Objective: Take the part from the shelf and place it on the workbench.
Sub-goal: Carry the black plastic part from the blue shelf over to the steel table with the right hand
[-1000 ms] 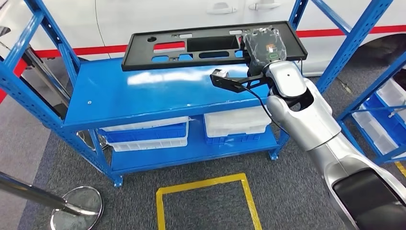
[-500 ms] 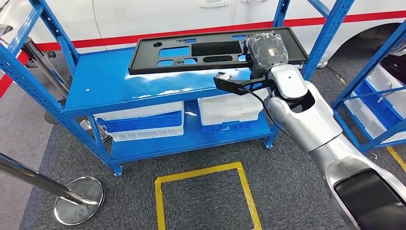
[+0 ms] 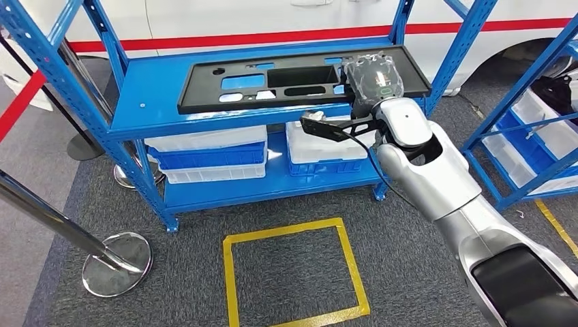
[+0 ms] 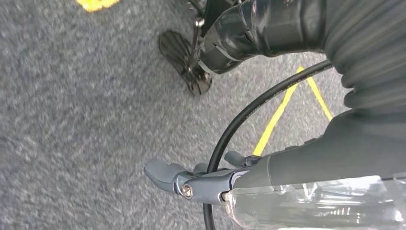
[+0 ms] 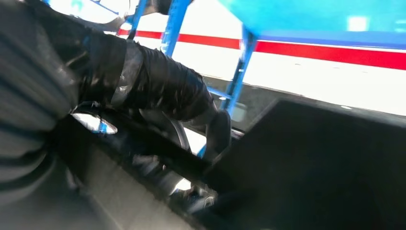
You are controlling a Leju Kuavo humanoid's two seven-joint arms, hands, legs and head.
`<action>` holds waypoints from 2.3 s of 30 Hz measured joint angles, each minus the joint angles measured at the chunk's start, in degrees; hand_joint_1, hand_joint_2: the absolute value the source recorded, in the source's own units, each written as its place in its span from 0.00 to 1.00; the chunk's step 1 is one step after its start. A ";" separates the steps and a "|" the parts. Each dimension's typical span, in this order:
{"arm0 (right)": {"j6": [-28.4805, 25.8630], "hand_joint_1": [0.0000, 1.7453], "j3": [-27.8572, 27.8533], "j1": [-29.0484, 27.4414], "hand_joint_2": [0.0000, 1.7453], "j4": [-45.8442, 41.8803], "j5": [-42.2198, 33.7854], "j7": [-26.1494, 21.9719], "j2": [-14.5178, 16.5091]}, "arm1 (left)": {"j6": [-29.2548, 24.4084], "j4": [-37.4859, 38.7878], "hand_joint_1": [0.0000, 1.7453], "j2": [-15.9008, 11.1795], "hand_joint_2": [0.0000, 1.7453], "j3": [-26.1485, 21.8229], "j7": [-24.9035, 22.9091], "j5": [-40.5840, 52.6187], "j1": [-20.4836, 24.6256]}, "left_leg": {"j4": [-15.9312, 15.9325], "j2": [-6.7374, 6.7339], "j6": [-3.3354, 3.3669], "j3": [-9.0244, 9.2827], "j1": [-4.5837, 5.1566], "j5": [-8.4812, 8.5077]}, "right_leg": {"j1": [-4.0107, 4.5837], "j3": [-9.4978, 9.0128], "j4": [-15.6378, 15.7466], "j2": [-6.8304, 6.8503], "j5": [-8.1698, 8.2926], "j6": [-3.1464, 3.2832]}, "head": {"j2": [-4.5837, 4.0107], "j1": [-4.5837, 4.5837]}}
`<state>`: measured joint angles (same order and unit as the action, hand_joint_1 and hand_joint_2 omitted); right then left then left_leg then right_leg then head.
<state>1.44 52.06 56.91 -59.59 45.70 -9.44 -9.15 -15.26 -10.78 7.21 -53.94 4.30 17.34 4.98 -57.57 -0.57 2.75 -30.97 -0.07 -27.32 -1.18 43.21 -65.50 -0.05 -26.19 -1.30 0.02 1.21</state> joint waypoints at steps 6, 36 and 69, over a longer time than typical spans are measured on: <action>-0.24 1.00 0.02 -0.49 1.00 0.49 0.33 0.00 -0.12 | 0.00 0.00 0.00 -0.01 1.00 -0.04 -0.21 0.08 -0.04 | -1.01 -0.08 0.21 -5.45 0.69 3.49 | 0.55 -4.22 -5.92 0.04 -0.84 0.75 | 0.00 -0.03; -0.67 1.00 0.04 -1.01 1.00 1.34 0.57 -0.15 -0.17 | 0.02 0.00 0.00 -0.02 1.00 -0.10 -0.39 0.10 -0.04 | -0.91 0.17 -0.28 -5.91 0.24 4.20 | 0.11 -3.01 -8.07 0.13 -2.76 0.46 | 0.00 0.01; -1.50 1.00 0.07 -2.10 1.00 1.78 1.68 -0.50 -0.36 | -0.48 0.00 0.00 -0.13 1.00 -0.13 0.39 0.46 -0.18 | -0.53 0.10 -1.17 -3.17 -0.13 2.00 | 0.24 -7.64 3.21 0.24 -0.22 0.68 | 0.00 0.11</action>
<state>-0.07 52.13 54.82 -57.81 47.38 -9.94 -9.51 -15.74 -10.78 7.08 -54.07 4.69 17.80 4.80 -58.10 -0.47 1.57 -34.15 -0.21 -25.32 -0.94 35.57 -62.30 0.20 -26.41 -0.62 0.02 1.32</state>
